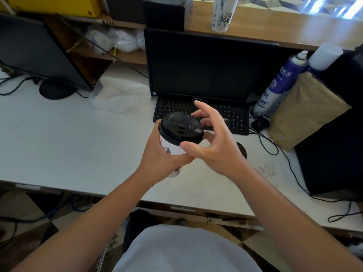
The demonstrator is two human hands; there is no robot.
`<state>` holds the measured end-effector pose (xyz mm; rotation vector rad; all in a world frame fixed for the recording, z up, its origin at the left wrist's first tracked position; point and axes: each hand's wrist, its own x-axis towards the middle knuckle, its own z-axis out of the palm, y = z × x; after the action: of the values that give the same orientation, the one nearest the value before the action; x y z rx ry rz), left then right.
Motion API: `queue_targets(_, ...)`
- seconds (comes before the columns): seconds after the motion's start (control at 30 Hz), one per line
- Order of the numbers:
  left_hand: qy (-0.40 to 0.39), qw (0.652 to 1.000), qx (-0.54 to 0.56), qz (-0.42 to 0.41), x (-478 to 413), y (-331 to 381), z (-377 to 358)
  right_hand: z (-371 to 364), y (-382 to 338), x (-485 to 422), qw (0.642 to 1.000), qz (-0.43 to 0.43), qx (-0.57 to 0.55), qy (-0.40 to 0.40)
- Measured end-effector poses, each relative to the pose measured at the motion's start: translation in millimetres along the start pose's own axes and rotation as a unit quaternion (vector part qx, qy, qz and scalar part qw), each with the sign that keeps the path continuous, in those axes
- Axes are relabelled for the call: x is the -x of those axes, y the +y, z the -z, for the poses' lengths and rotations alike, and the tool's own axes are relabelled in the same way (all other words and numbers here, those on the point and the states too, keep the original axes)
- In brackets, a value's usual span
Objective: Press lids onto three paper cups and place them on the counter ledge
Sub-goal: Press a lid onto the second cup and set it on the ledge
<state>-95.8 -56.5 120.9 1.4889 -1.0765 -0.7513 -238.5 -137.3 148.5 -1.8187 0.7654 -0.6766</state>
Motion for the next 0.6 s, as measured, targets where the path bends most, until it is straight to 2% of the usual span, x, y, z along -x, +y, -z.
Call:
queue_targets(0.17, -0.014, 0.998, 0.063, 0.02, -6, -4, 3, -12, 18, 8, 0.993, -0.065, -0.094, 0.008)
queue_targets(0.27, -0.024, 0.997, 0.065, 0.018, -7, -4, 0, -16, 25, 10, 0.989, -0.09, -0.113, 0.003)
queue_targets(0.43, -0.088, 0.994, 0.053, 0.037, -4, -16, -6, -14, 34, 8, 0.987, -0.129, -0.1, 0.004)
queue_targets(0.6, -0.053, 0.994, 0.056, 0.083, 2, -43, -18, -23, 46, 5, 0.977, -0.167, -0.128, 0.016)
